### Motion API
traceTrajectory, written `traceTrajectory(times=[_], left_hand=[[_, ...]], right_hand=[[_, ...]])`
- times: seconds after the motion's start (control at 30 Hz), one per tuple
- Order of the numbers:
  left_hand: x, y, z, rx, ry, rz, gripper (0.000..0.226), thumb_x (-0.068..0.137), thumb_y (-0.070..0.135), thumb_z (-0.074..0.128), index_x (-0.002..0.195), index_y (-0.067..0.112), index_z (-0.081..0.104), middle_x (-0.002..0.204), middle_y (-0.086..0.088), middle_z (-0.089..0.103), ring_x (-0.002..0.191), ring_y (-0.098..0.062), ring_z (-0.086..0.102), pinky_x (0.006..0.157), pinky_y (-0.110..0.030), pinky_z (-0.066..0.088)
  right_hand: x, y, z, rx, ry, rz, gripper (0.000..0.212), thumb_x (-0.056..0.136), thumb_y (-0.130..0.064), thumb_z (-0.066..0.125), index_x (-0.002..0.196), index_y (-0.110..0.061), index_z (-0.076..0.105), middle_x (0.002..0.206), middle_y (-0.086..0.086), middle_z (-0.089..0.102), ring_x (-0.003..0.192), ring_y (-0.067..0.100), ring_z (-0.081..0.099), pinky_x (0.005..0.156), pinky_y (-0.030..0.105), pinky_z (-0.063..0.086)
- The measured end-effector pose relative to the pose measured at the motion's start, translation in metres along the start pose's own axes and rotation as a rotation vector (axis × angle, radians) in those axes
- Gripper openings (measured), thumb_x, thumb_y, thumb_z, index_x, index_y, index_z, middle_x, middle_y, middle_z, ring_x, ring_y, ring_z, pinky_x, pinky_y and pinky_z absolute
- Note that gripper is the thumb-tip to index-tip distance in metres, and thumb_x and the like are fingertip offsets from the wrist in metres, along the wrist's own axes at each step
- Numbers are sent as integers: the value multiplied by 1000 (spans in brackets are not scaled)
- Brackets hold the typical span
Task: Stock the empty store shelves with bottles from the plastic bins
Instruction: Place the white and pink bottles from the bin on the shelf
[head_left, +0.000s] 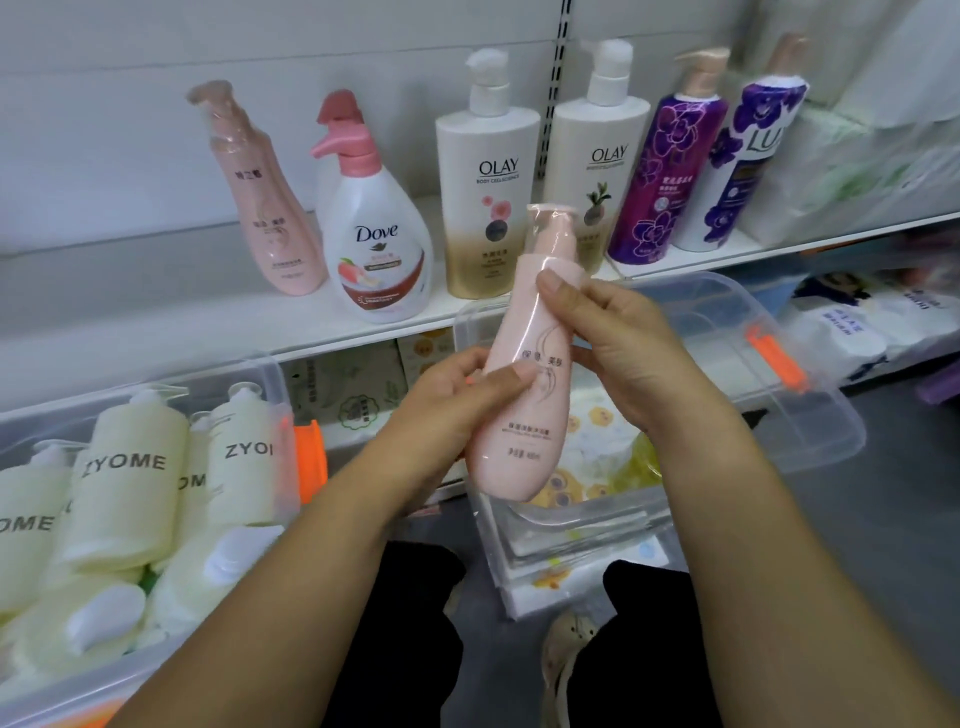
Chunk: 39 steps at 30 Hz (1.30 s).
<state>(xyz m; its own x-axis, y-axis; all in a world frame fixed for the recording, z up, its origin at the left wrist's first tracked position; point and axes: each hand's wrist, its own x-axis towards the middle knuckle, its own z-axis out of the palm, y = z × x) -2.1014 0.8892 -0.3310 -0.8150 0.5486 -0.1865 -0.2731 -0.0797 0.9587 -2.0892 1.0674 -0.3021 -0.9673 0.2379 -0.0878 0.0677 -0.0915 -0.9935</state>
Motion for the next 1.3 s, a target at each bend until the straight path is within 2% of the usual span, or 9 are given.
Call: traceTrajectory(times=[0.1, 0.3, 0.43, 0.57, 0.7, 0.8, 0.97, 1.17, 1.3], left_hand=[[-9, 2, -18, 25, -16, -38, 43, 82, 25, 76, 117, 4, 64, 105, -11, 74, 94, -23, 71, 80, -37, 56], [-29, 18, -70, -38, 37, -16, 50, 83, 6, 69, 129, -6, 55, 121, -21, 67, 110, -31, 65, 93, -40, 54], [-42, 44, -113, 146, 203, 70, 53, 80, 12, 73, 129, 1, 57, 123, -18, 68, 112, -31, 67, 98, -44, 52], [-46, 61, -152, 237, 380, 113, 48, 83, 11, 76, 128, 7, 60, 124, -7, 69, 112, -30, 68, 101, -51, 50], [-32, 67, -176, 312, 523, 155, 40, 88, 7, 73, 126, 10, 59, 120, -3, 70, 112, -24, 68, 99, -47, 53], [-16, 67, -181, 410, 583, 161, 41, 87, 12, 75, 124, 15, 59, 118, 1, 69, 108, -19, 69, 89, -35, 56], [12, 65, -189, 457, 590, 171, 41, 87, 16, 76, 124, 15, 60, 117, 4, 69, 104, -19, 71, 87, -40, 59], [34, 62, -197, 444, 554, 180, 42, 89, 14, 75, 127, 11, 59, 119, 2, 70, 100, -15, 72, 90, -42, 59], [42, 59, -204, 503, 528, 190, 42, 89, 18, 75, 129, 14, 60, 118, 5, 70, 102, -19, 72, 92, -46, 58]], right_hand=[[-1, 2, 32, -61, 13, -24, 64, 69, -50, 86, 106, -1, 69, 100, 14, 76, 95, 27, 74, 87, 37, 59], [3, -1, 77, -9, -95, -100, 39, 81, -46, 70, 108, -17, 72, 101, -1, 77, 92, 6, 71, 90, 32, 57], [4, 1, 98, -95, -158, -176, 17, 97, -33, 61, 103, -22, 72, 92, -15, 74, 85, -13, 66, 81, 9, 51], [17, 30, 122, -335, -124, -194, 28, 93, -48, 64, 105, -25, 75, 105, -12, 74, 102, 3, 67, 98, 35, 53], [28, 51, 136, -839, -176, -207, 61, 96, -56, 54, 143, -18, 54, 147, 1, 53, 137, 19, 45, 113, 37, 39], [31, 64, 145, -1118, -219, -157, 66, 101, -54, 45, 150, -11, 39, 156, 9, 39, 145, 27, 31, 115, 41, 31], [37, 90, 160, -1225, -247, -47, 76, 101, -54, 43, 158, -9, 18, 162, 16, 23, 152, 32, 14, 125, 45, 13], [45, 93, 169, -1196, 65, -225, 65, 100, -49, 49, 149, -8, 38, 154, 14, 33, 146, 31, 25, 123, 43, 20], [53, 101, 166, -1256, 5, -178, 72, 99, -48, 52, 154, -7, 30, 160, 14, 23, 152, 31, 13, 126, 44, 8]])
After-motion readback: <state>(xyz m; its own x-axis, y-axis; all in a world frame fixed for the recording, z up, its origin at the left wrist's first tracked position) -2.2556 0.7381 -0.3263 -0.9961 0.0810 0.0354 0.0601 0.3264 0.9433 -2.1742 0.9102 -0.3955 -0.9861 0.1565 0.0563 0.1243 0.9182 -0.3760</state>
